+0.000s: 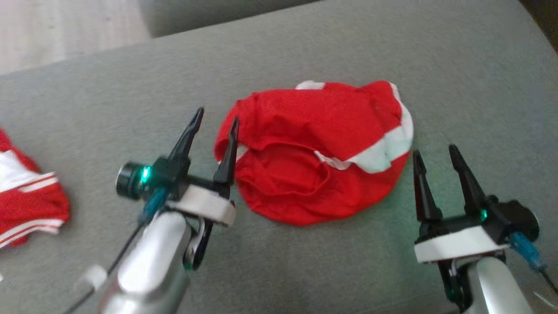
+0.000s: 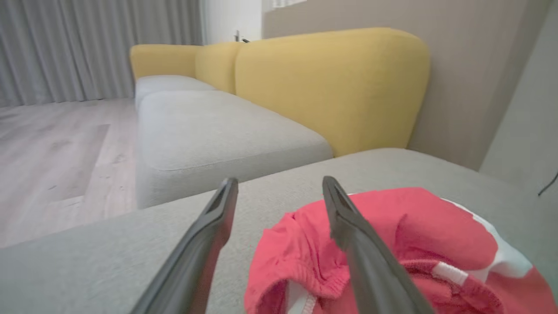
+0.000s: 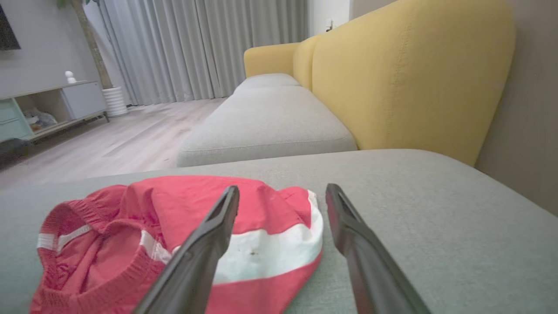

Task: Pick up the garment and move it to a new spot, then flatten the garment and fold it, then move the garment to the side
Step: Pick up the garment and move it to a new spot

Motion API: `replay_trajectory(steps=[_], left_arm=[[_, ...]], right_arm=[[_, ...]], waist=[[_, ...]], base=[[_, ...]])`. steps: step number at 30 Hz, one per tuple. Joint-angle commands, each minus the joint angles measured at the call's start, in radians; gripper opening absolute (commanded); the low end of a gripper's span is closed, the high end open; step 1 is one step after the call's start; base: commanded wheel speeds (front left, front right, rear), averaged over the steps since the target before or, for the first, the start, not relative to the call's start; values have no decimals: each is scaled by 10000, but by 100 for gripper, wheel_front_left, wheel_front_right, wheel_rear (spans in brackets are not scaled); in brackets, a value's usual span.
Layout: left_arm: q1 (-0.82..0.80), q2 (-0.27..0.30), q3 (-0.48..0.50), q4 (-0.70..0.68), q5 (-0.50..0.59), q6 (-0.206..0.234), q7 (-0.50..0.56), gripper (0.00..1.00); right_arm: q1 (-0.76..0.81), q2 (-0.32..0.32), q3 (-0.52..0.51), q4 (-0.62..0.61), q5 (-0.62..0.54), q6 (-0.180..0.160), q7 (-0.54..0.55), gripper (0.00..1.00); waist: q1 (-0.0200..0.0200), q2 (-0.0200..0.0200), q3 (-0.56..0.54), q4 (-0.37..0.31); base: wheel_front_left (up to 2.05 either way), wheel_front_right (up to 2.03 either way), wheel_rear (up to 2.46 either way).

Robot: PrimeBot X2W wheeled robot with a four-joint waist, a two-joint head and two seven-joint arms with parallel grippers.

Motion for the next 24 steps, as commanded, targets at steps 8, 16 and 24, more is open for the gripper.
replay_trajectory(steps=[8, 16, 24], left_arm=[[3319, -561, 2483, -2863, 1104, 422, -101, 100], [5364, -919, 3207, -4028, 1927, 244, -102, 100], [5642, -959, 3325, -4204, 2008, 171, -102, 100]], right_arm=[[686, -22, 149, 51, 40, -7, 4, 100], [1229, -22, 33, 15, -100, -7, 4, 100], [1345, -22, 39, 31, -206, -7, 4, 100]], waist=[[0, 0, -1400, 1316], [0, 0, -2051, 1964], [0, 0, -2070, 2316]], base=[[0, 0, 0], [0, 0, 0], [0, 0, 0]])
